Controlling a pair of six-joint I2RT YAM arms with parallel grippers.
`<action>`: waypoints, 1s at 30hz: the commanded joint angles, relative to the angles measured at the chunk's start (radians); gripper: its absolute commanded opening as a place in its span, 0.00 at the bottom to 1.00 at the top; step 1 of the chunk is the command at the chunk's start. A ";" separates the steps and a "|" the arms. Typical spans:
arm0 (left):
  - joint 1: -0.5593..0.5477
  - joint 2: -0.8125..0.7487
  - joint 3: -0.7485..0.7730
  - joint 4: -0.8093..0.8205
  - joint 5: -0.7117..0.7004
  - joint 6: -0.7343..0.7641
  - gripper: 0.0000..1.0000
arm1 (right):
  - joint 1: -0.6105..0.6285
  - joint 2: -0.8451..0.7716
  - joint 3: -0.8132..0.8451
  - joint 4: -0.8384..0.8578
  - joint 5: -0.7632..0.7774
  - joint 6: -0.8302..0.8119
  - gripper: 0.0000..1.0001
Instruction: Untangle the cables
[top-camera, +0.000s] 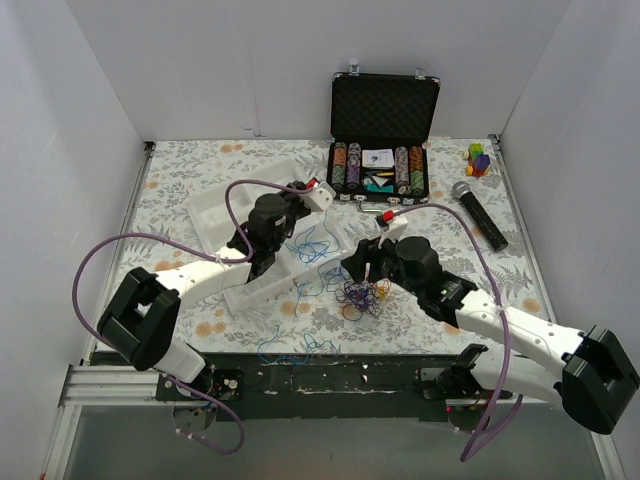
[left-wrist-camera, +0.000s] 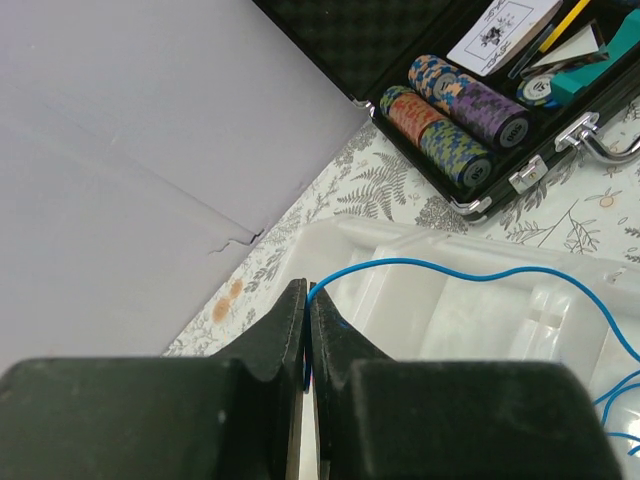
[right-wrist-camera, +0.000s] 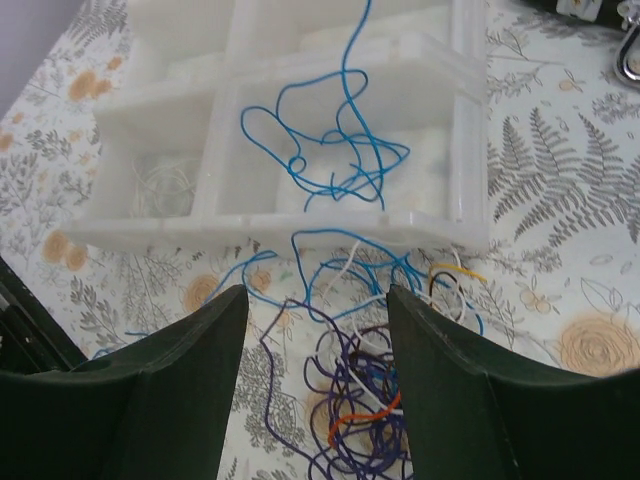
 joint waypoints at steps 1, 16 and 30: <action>0.012 -0.055 -0.020 -0.015 -0.008 -0.014 0.00 | -0.016 0.075 0.101 0.190 -0.107 -0.029 0.65; 0.018 -0.204 -0.121 -0.165 0.199 0.049 0.00 | -0.105 0.270 0.167 0.210 -0.196 -0.015 0.48; 0.018 -0.279 -0.144 -0.340 0.400 0.163 0.00 | -0.125 0.359 0.164 0.240 -0.261 0.020 0.41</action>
